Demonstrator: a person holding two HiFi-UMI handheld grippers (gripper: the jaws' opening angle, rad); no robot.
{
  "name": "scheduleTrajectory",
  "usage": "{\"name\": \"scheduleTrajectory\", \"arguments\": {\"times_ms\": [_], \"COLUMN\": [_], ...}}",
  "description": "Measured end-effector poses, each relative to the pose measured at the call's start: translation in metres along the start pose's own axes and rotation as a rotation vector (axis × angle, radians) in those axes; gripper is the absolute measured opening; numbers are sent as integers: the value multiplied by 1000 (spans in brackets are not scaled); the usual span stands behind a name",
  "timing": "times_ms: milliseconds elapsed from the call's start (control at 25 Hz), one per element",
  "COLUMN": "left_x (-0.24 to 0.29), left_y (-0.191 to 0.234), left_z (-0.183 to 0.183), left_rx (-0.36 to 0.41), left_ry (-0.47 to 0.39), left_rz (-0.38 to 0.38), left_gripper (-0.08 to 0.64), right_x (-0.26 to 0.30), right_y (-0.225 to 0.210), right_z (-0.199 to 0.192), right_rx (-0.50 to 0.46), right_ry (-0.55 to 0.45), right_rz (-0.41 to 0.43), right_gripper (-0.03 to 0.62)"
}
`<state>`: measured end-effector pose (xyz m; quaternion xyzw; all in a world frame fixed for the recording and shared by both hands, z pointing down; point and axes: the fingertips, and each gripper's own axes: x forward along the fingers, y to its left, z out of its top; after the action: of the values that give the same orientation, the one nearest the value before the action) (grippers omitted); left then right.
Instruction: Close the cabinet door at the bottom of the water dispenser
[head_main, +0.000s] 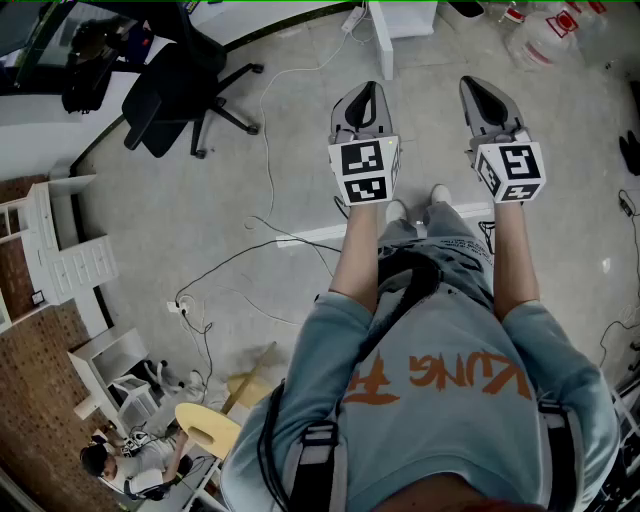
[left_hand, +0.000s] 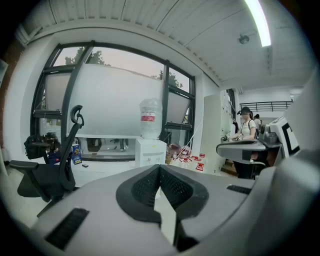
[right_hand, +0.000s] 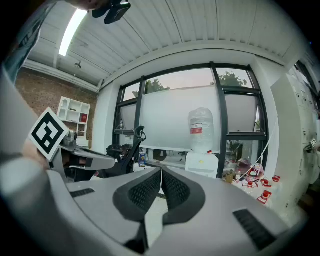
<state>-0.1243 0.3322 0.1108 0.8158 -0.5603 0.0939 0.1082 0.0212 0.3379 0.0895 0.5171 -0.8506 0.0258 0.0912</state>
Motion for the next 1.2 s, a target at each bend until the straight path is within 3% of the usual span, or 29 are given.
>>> {"name": "scheduleTrajectory", "arguments": {"times_ms": [280,560,880,1200], "left_x": [18,43,79,98], "left_y": [-13,-12,-35,-54], "left_z": [5,42,65,60], "left_rx": [10,26,21,-22], "left_ry": [6,-34,-61,-73], "left_rz": [10,79,141,203], "left_gripper": [11,11,11,11], "right_x": [12,36,49,54], "right_y": [-26,-83,-150,-183], "right_z": [4,22,35,34], "right_rx": [34,83,79,47], "right_ry": [-32,-64,-90,-94], "right_rz": [12,-5,19,78], "right_gripper": [28,28,28,28]}}
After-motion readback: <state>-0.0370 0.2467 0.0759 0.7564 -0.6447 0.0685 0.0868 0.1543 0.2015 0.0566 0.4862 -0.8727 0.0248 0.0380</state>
